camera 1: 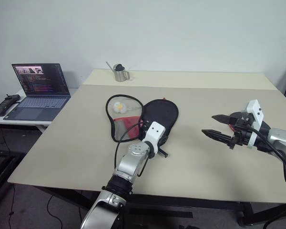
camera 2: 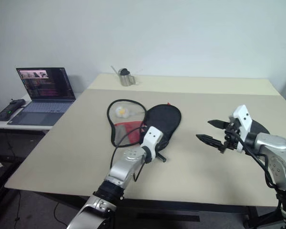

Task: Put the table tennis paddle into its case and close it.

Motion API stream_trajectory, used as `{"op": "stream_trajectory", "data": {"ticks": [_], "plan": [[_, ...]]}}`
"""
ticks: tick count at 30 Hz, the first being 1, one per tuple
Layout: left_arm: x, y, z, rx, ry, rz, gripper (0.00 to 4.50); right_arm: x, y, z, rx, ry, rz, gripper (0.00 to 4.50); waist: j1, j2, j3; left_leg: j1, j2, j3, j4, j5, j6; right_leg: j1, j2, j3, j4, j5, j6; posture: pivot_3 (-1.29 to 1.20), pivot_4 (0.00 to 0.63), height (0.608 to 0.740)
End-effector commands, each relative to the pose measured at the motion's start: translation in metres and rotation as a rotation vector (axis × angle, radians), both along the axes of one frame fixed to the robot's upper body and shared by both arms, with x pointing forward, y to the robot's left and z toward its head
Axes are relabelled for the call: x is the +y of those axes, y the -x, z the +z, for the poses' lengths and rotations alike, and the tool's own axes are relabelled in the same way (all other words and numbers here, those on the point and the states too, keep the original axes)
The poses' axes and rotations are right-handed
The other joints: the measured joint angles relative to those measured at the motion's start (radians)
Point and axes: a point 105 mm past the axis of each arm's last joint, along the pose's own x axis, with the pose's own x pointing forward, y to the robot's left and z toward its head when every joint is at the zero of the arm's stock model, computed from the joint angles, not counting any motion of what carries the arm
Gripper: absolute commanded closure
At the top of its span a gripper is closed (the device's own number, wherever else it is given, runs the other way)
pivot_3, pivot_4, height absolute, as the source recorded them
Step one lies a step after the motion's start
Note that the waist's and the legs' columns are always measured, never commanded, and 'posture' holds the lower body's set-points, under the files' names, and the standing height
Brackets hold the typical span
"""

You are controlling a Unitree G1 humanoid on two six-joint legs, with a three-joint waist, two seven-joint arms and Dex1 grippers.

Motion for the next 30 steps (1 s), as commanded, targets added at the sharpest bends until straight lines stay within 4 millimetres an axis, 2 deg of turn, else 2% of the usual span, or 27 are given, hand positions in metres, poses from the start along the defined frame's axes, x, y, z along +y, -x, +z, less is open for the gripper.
{"op": "stream_trajectory", "data": {"ticks": [1,7,14,23,30], "plan": [[-0.023,0.004,0.005,-0.014,0.006,-0.068,4.47,-0.009,0.007,0.012,-0.046,0.023,-0.009,0.00,0.001,0.000,0.000,0.000,0.000,0.000,0.000,0.000,0.000,0.000,0.000,0.000,0.000,0.000,0.000,0.00,0.150,0.740],[-0.040,0.002,0.006,-0.007,0.026,-0.078,4.47,-0.023,0.011,0.015,-0.054,0.052,-0.050,0.00,0.004,0.000,0.000,0.000,-0.001,0.001,0.001,0.000,0.000,0.002,0.000,-0.002,-0.001,0.000,0.001,0.00,0.150,0.740],[-0.058,0.003,0.010,-0.015,0.040,-0.111,4.47,-0.023,0.014,0.015,-0.057,0.054,-0.059,0.00,0.002,0.000,0.000,0.000,-0.001,0.002,0.001,0.000,0.001,0.002,-0.001,-0.001,-0.001,0.001,0.002,0.00,0.150,0.740],[-0.091,0.015,0.018,-0.026,0.067,-0.206,4.47,-0.024,0.016,0.016,-0.060,0.058,-0.068,0.00,0.001,-0.001,0.000,0.000,-0.001,0.004,0.001,0.000,0.001,0.002,-0.001,-0.001,-0.001,0.001,0.002,0.00,0.150,0.740],[-0.100,0.014,0.027,-0.036,0.090,-0.204,4.47,-0.024,0.017,0.015,-0.058,0.058,-0.075,0.00,0.001,-0.001,0.000,0.000,-0.001,0.004,0.001,0.000,0.001,0.002,-0.001,-0.001,-0.001,0.001,0.002,0.00,0.150,0.740]]}}
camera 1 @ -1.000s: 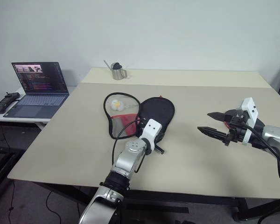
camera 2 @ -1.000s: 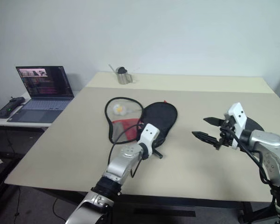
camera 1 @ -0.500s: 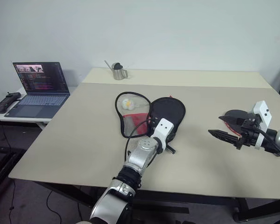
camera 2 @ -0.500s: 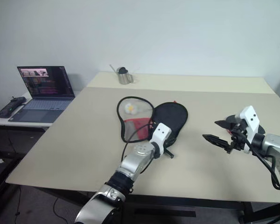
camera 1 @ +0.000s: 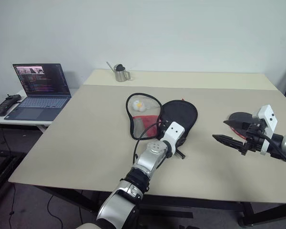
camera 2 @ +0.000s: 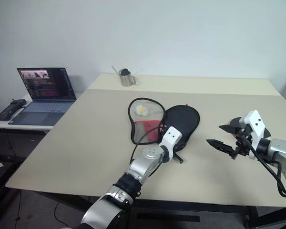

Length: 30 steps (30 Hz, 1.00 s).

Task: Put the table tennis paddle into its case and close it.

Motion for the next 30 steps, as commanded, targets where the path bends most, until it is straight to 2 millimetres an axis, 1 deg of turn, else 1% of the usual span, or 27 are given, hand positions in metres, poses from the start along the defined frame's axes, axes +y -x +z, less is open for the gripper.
{"op": "stream_trajectory", "data": {"ticks": [1,4,6,7,11,13,15,17,18,22,23,25,27,30], "plan": [[-0.041,0.012,0.027,-0.045,0.079,-0.082,4.47,0.000,0.004,0.017,-0.064,0.010,0.006,0.00,0.000,0.000,0.000,0.000,0.000,0.000,0.000,0.000,0.000,0.000,0.000,0.000,0.000,0.000,0.000,0.00,0.150,0.740],[-0.040,0.014,0.028,-0.038,0.096,-0.091,4.47,0.002,0.004,0.016,-0.063,0.008,0.009,0.00,0.000,0.000,0.000,0.000,0.000,0.000,0.000,0.000,0.000,0.000,0.000,0.000,0.000,0.000,0.000,0.00,0.150,0.740],[-0.036,0.013,0.033,-0.043,0.123,-0.088,3.94,0.003,0.004,0.016,-0.063,0.005,0.012,0.00,0.000,0.000,0.000,0.000,0.000,0.000,0.000,0.000,0.000,0.000,0.000,0.000,0.000,0.000,0.000,0.00,0.150,0.740],[-0.032,0.012,0.036,-0.053,0.130,-0.084,3.76,0.004,0.003,0.016,-0.062,0.002,0.015,0.00,-0.001,0.000,0.000,0.000,0.000,0.000,0.000,0.000,0.000,0.000,0.000,0.000,0.000,0.000,0.000,0.00,0.150,0.740],[-0.008,0.007,0.047,-0.090,0.140,-0.077,2.34,0.008,0.002,0.015,-0.059,-0.008,0.030,0.00,-0.004,-0.001,0.000,-0.001,0.000,0.000,0.000,0.000,0.000,-0.002,0.000,0.001,0.000,0.000,0.000,0.00,0.150,0.740],[0.013,0.006,0.054,-0.110,0.148,-0.063,1.54,0.012,-0.001,0.015,-0.059,-0.014,0.041,0.00,-0.009,0.000,0.000,-0.001,0.001,0.001,-0.001,0.000,0.000,-0.002,0.000,0.001,0.000,0.000,0.000,0.00,0.150,0.740],[0.031,0.008,0.060,-0.113,0.163,-0.062,0.80,0.016,-0.004,0.014,-0.055,-0.025,0.052,0.00,-0.025,0.000,0.000,0.000,0.002,0.001,-0.001,0.000,0.000,-0.003,0.001,0.003,0.000,0.000,0.000,0.00,0.150,0.740],[0.045,0.011,0.065,-0.127,0.166,-0.061,0.07,0.020,-0.007,0.014,-0.054,-0.030,0.063,0.00,-0.032,0.000,0.000,0.001,0.002,0.000,-0.001,0.000,0.000,-0.003,0.002,0.003,0.001,0.000,0.000,0.00,0.150,0.740],[0.054,0.012,0.068,-0.130,0.179,-0.058,0.03,0.023,-0.008,0.014,-0.056,-0.038,0.070,0.00,-0.034,0.000,0.000,0.001,0.002,0.000,-0.001,0.000,0.000,-0.003,0.002,0.003,0.001,0.000,0.000,0.00,0.150,0.740],[0.117,0.009,0.089,-0.178,0.255,0.043,0.03,0.047,-0.025,0.017,-0.074,-0.102,0.081,0.00,-0.044,0.000,0.000,0.001,0.003,-0.002,-0.001,0.000,0.000,-0.003,0.002,0.004,0.002,0.000,-0.001,0.00,0.150,0.740],[0.129,0.008,0.092,-0.184,0.274,0.063,0.03,0.051,-0.028,0.016,-0.075,-0.113,0.078,0.00,-0.045,0.000,0.000,0.001,0.003,-0.003,-0.001,0.000,0.000,-0.003,0.002,0.004,0.002,0.000,-0.001,0.00,0.150,0.740],[0.161,0.007,0.101,-0.198,0.304,0.106,0.03,0.060,-0.040,0.012,-0.052,-0.140,0.043,0.00,-0.045,0.000,0.000,0.001,0.002,-0.004,-0.001,0.000,0.000,-0.003,0.002,0.003,0.002,0.000,-0.001,0.00,0.150,0.740],[0.191,0.011,0.109,-0.205,0.318,0.118,0.03,0.070,-0.052,0.002,0.014,-0.149,-0.003,0.00,-0.052,0.000,0.000,0.001,0.002,-0.005,-0.001,0.000,0.000,-0.003,0.002,0.003,0.002,0.000,-0.001,0.00,0.150,0.740],[0.216,0.017,0.118,-0.210,0.312,0.112,0.03,0.082,-0.066,-0.006,0.075,-0.166,-0.043,0.00,-0.054,0.000,0.000,0.000,0.002,-0.005,-0.001,0.000,-0.001,-0.004,0.002,0.003,0.002,0.000,-0.001,0.00,0.150,0.740]]}}
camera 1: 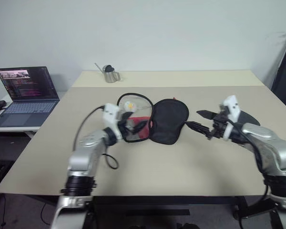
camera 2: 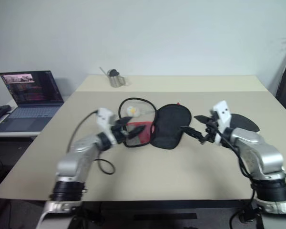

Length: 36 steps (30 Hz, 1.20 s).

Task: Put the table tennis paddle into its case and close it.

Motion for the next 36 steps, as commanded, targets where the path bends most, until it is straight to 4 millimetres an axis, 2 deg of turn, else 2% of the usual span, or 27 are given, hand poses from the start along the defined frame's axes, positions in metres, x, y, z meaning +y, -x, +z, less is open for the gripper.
{"op": "stream_trajectory", "data": {"ticks": [1,3,7,13,17,21,27,31,36], "plan": [[0.022,0.013,0.027,-0.070,0.018,-0.043,0.03,0.013,-0.021,-0.004,0.034,0.001,-0.068,0.00,0.000,0.000,0.000,0.000,0.000,0.000,0.000,0.000,0.000,0.000,0.000,0.000,0.000,0.000,0.000,0.00,0.150,0.740],[0.030,0.016,0.031,-0.072,0.014,-0.053,0.03,0.017,-0.033,-0.011,0.053,0.013,-0.118,0.00,-0.001,0.000,0.000,0.000,0.000,0.000,0.000,0.000,0.000,0.000,0.000,0.000,0.000,0.000,0.000,0.00,0.150,0.740],[0.033,0.021,0.033,-0.073,-0.037,-0.087,0.03,0.025,-0.060,-0.033,0.109,0.041,-0.248,0.00,0.001,0.000,0.000,0.000,0.000,-0.001,0.000,0.000,0.000,0.000,0.000,0.000,0.000,0.000,0.000,0.00,0.150,0.740],[0.028,0.020,0.033,-0.076,-0.049,-0.097,0.03,0.019,-0.080,-0.054,0.134,0.105,-0.381,0.00,-0.003,0.000,0.000,0.000,0.000,0.000,-0.001,0.000,0.000,-0.001,0.000,0.000,0.000,0.000,0.000,0.00,0.150,0.740],[0.023,0.020,0.031,-0.073,-0.066,-0.110,0.03,0.022,-0.080,-0.056,0.155,0.084,-0.380,0.00,-0.006,0.000,0.000,0.000,0.000,0.000,-0.001,0.000,0.000,-0.002,0.000,0.001,0.000,0.000,0.000,0.00,0.150,0.740],[0.022,0.018,0.031,-0.077,-0.073,-0.112,0.03,0.044,-0.074,-0.059,0.193,0.025,-0.289,0.00,-0.014,0.000,0.000,0.000,0.000,0.000,-0.001,0.000,0.000,-0.002,0.001,0.001,0.001,0.000,-0.001,0.00,0.150,0.740],[0.018,0.016,0.032,-0.085,-0.094,-0.127,0.03,0.062,-0.073,-0.066,0.227,0.019,-0.243,0.00,-0.025,0.000,0.000,0.000,0.000,0.000,-0.001,0.000,0.000,-0.002,0.001,0.001,0.001,0.000,-0.001,0.00,0.150,0.740],[0.017,0.015,0.032,-0.094,-0.107,-0.125,0.03,0.064,-0.079,-0.071,0.226,0.058,-0.284,0.00,-0.027,0.001,0.000,0.000,0.000,0.000,-0.001,0.000,0.000,-0.002,0.001,0.001,0.001,0.000,-0.001,0.00,0.150,0.740],[0.019,0.017,0.030,-0.095,-0.118,-0.120,0.03,0.072,-0.076,-0.071,0.246,0.030,-0.246,0.00,-0.028,0.001,0.000,0.000,0.000,0.000,-0.001,0.000,0.000,-0.002,0.001,0.001,0.002,0.000,-0.001,0.00,0.150,0.740]]}}
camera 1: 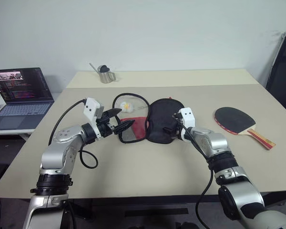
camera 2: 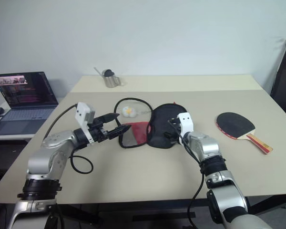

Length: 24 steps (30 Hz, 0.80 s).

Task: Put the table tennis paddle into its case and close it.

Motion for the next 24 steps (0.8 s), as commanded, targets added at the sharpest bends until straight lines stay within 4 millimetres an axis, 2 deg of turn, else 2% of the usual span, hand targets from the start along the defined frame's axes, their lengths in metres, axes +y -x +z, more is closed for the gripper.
{"op": "stream_trajectory", "data": {"ticks": [1,3,5,10,14,18,24], "plan": [[0.001,0.004,0.013,-0.059,-0.021,-0.006,0.01,0.010,0.000,0.012,-0.029,-0.037,0.032,0.18,0.000,0.000,0.000,0.000,0.000,0.000,0.000,0.000,0.000,0.000,0.000,0.000,0.000,0.000,0.000,0.00,0.150,0.740],[0.000,0.005,0.012,-0.058,-0.023,-0.009,0.00,0.012,0.000,0.013,-0.030,-0.048,0.035,0.59,-0.002,0.000,0.000,0.000,0.000,0.000,0.000,0.000,0.000,0.000,0.000,0.000,0.000,0.000,0.000,0.00,0.150,0.740],[0.000,0.006,0.011,-0.055,-0.029,-0.017,0.00,0.012,0.000,0.015,-0.031,-0.053,0.036,1.20,-0.002,0.000,0.000,0.000,0.000,0.000,0.000,0.000,0.000,-0.001,0.000,0.000,0.000,0.000,0.000,0.00,0.150,0.740],[-0.001,0.010,0.011,-0.052,-0.050,-0.041,0.00,0.007,0.002,0.016,-0.030,-0.055,0.032,3.03,-0.002,0.000,0.000,0.000,0.000,0.000,0.000,0.000,0.000,-0.001,0.000,0.001,0.000,0.000,0.000,0.00,0.150,0.740],[-0.011,0.015,0.014,-0.055,-0.064,-0.101,0.00,-0.004,0.003,0.019,-0.025,-0.063,0.013,4.46,-0.001,0.000,0.000,-0.001,0.000,0.000,0.000,0.000,0.000,-0.001,0.000,0.000,0.000,0.000,0.000,0.00,0.150,0.740],[-0.025,0.023,0.012,-0.047,-0.082,-0.175,0.00,-0.018,0.006,0.024,-0.019,-0.065,-0.009,4.46,0.000,0.000,0.000,-0.001,0.000,0.000,0.000,0.000,0.000,-0.002,0.000,0.000,0.000,0.000,0.000,0.00,0.150,0.740],[-0.046,0.032,0.008,-0.030,-0.073,-0.255,0.00,-0.050,0.018,0.023,0.009,-0.043,-0.045,4.46,0.003,0.000,0.000,-0.001,0.000,0.000,-0.001,0.000,0.000,-0.001,0.000,0.000,0.000,0.000,0.000,0.00,0.150,0.740]]}}
